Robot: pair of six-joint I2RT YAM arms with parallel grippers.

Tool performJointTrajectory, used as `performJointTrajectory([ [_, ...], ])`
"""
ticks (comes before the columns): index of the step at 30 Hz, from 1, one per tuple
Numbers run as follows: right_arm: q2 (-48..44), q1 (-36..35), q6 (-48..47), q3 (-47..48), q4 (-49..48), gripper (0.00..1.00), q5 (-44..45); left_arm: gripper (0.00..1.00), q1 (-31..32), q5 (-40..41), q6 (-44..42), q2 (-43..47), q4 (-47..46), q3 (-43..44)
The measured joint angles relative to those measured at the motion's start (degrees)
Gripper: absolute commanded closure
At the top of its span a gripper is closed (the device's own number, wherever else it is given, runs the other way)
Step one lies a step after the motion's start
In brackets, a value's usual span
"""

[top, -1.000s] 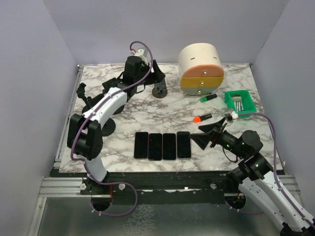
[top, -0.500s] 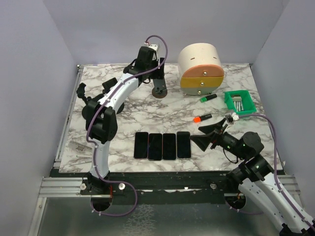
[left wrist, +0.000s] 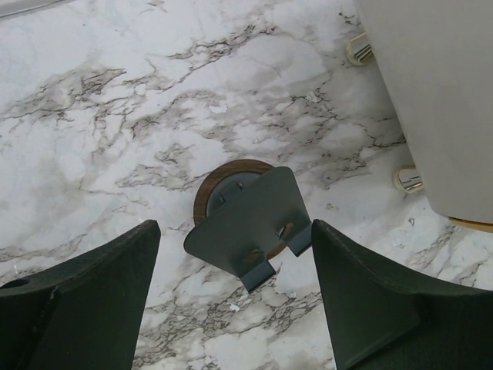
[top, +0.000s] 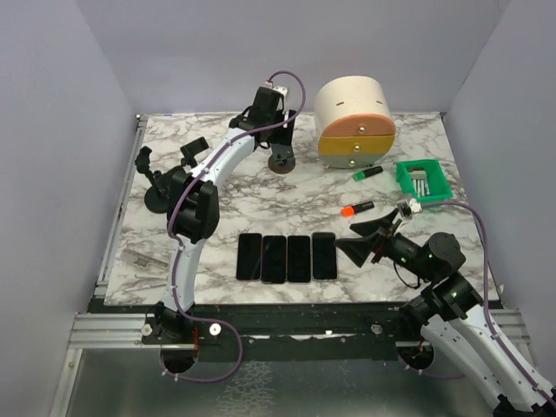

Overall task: Remove the phone from the phone stand
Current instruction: Pick up the phone stand at the center of the board.

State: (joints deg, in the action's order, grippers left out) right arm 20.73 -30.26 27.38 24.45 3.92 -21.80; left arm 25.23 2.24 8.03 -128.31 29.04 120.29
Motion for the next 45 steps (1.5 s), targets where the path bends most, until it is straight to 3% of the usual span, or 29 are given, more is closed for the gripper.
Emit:
performJointTrajectory([
  [8,0.0,0.0,0.0,0.0,0.0,0.12,0.0,0.21,-0.5,-2.3,0.4,-2.4,0.5,1.2],
  [17,0.0,0.0,0.0,0.0,0.3,0.12,0.0,0.35,-1.7,-7.1,1.9,-3.8,0.4,1.9],
  [30,0.0,0.0,0.0,0.0,0.5,0.12,0.1,0.64,-2.1,-9.9,3.8,-4.0,-1.9,-0.1],
  [42,0.0,0.0,0.0,0.0,0.5,0.12,0.5,1.0,-1.6,-14.1,6.1,-0.7,-5.9,-5.8],
  [45,0.0,0.0,0.0,0.0,0.5,0.12,0.7,1.0,-1.6,-14.3,6.3,0.4,-6.2,-7.1],
])
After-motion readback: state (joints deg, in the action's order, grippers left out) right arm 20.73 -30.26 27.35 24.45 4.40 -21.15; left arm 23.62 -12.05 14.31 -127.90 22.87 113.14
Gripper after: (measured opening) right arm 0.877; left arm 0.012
